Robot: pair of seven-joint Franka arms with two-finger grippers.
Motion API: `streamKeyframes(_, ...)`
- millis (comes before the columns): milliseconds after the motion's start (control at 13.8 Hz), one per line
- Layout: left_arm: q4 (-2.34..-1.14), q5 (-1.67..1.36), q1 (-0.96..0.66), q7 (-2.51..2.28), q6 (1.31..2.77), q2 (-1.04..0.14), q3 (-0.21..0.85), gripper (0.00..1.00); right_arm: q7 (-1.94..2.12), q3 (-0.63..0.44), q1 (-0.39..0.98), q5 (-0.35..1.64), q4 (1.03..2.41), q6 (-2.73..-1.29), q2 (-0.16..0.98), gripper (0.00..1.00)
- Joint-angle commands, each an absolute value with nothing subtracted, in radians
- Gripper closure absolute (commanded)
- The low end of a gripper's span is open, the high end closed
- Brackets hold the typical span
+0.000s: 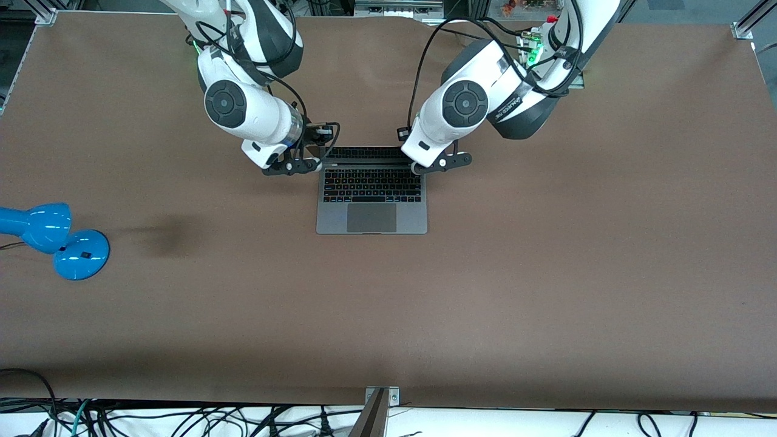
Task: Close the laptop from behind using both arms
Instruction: 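Lower both grippers behind the laptop screen on either side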
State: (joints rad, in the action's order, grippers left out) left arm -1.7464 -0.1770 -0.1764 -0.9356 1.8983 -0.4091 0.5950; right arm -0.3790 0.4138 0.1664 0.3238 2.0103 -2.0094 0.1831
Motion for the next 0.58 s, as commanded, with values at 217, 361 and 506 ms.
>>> streamKeyframes(217,-1.718,-0.133,-0.175,-0.934,1.931,-0.459,0.595,1.0,-0.333,0.411,0.138,0.291,2.016,-2.075,0.196,0.96)
streamKeyframes(361,-1.717,-0.132,-0.175,-0.924,1.947,-0.465,0.577,1.0,-0.312,0.402,0.137,0.291,2.006,-2.095,0.216,0.96)
streamKeyframes(506,-1.677,-0.129,-0.175,-0.913,1.947,-0.495,0.569,1.0,-0.299,0.397,0.137,0.291,1.997,-2.115,0.238,0.96)
